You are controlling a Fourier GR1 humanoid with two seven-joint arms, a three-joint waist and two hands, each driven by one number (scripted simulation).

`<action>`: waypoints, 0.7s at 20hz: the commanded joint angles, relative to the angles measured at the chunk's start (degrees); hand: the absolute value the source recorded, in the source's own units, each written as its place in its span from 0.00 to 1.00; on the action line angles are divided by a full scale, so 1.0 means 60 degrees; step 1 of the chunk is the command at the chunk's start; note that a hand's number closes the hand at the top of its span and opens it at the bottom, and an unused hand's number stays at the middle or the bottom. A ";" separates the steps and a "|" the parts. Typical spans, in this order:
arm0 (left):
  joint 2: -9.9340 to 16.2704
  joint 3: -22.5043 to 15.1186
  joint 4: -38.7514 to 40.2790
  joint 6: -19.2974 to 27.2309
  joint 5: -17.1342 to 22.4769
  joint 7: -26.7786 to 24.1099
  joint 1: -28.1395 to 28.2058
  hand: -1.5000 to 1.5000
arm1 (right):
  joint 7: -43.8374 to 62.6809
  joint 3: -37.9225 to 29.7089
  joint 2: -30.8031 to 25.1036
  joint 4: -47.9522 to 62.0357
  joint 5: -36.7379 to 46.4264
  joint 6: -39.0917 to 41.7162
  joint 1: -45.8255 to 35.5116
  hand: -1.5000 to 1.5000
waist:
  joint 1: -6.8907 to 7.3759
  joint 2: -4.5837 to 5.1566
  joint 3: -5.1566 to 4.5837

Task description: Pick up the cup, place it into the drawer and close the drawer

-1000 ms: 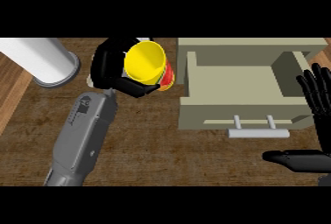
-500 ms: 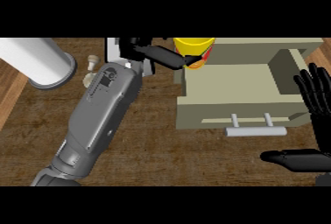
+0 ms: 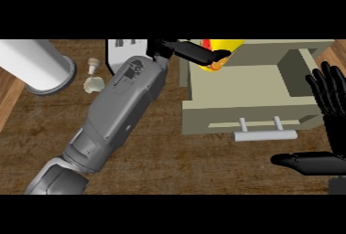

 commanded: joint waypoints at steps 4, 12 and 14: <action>-0.0001 -0.1333 0.1219 0.0746 0.1199 -0.0185 -0.0710 1.00 | -0.0323 0.0004 0.0026 -0.0155 -0.0043 0.0193 0.0354 0.00 | -0.0121 0.0004 0.0001; -0.0001 -0.2897 0.2317 0.0981 0.1846 -0.0371 -0.0690 1.00 | 0.0011 -0.0092 -0.0120 0.0058 -0.0115 0.0086 -0.0500 0.00 | -0.0300 0.0091 0.0003; -0.0001 -0.3515 0.2294 0.1192 0.1822 -0.0067 -0.0556 1.00 | 0.0031 -0.0063 -0.0155 0.0288 -0.0119 0.0202 -0.0391 0.00 | -0.0301 0.0077 0.0005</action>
